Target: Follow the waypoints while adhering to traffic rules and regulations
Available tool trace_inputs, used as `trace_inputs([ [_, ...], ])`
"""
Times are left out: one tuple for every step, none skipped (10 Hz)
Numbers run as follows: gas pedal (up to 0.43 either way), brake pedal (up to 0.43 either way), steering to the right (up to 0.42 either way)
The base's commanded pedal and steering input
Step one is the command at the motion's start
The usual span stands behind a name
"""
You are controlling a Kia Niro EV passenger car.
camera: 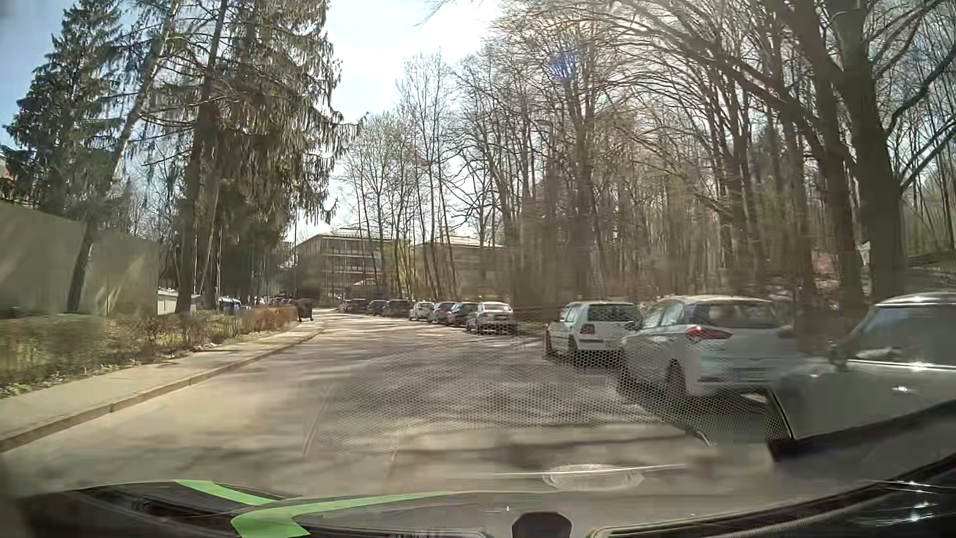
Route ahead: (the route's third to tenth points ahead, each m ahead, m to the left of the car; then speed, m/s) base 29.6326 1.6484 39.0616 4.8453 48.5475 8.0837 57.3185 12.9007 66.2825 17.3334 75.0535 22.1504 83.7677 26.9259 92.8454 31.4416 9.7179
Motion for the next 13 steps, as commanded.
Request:
trace_inputs([
  [0.197,0.0,-0.034],
  [0.197,0.0,-0.034],
  [0.197,0.0,-0.035],
  [0.197,0.0,-0.036],
  [0.197,0.0,-0.036],
  [0.197,0.0,-0.036],
  [0.197,0.0,-0.037],
  [0.197,0.0,-0.038],
  [0.197,0.0,-0.039],
  [0.197,0.0,-0.039],
  [0.197,0.0,-0.04],
  [0.197,0.0,-0.04],
  [0.197,0.0,-0.04],
])
